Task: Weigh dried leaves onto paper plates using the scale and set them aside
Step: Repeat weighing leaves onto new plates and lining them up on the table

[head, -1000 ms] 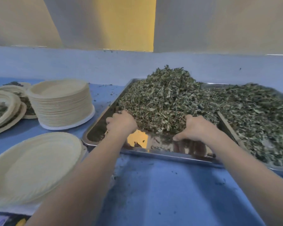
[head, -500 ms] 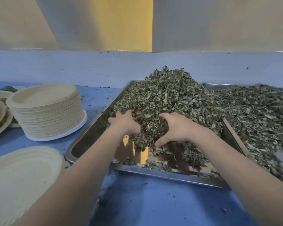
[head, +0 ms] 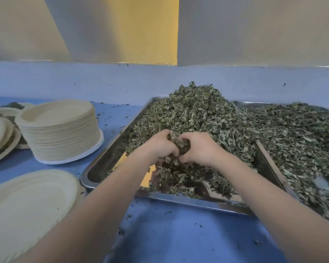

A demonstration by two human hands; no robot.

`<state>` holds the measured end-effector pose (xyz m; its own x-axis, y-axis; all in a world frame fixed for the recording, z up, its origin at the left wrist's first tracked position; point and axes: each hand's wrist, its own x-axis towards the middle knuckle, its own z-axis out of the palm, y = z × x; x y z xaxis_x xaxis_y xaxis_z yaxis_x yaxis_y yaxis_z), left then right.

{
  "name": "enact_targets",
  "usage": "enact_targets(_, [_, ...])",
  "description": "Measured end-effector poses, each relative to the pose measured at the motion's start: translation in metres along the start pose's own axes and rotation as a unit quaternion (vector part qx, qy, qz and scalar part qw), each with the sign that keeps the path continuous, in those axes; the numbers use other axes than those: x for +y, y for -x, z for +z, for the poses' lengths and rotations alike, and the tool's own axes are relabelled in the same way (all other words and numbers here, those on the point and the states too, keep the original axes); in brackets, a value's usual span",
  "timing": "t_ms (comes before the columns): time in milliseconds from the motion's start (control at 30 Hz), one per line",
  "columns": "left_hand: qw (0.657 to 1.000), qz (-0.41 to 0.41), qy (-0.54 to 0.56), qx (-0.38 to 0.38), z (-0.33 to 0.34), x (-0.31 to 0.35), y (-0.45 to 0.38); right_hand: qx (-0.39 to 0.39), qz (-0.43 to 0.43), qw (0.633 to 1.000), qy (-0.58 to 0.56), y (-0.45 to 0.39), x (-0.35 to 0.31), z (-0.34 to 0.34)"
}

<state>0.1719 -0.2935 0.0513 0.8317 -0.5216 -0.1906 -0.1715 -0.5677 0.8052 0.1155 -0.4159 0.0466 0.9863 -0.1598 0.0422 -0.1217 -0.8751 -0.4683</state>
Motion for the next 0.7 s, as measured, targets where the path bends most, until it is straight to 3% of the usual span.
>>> enact_targets(267, [0.997,0.053,0.040,0.045,-0.041,0.034,0.047,0.088,-0.047,0.995,0.029,0.021,-0.048,-0.041])
enact_targets(700, [0.991,0.025,0.015,0.133,-0.151,-0.032,0.166,0.068,-0.186,0.980,0.031,0.057,-0.200,0.006])
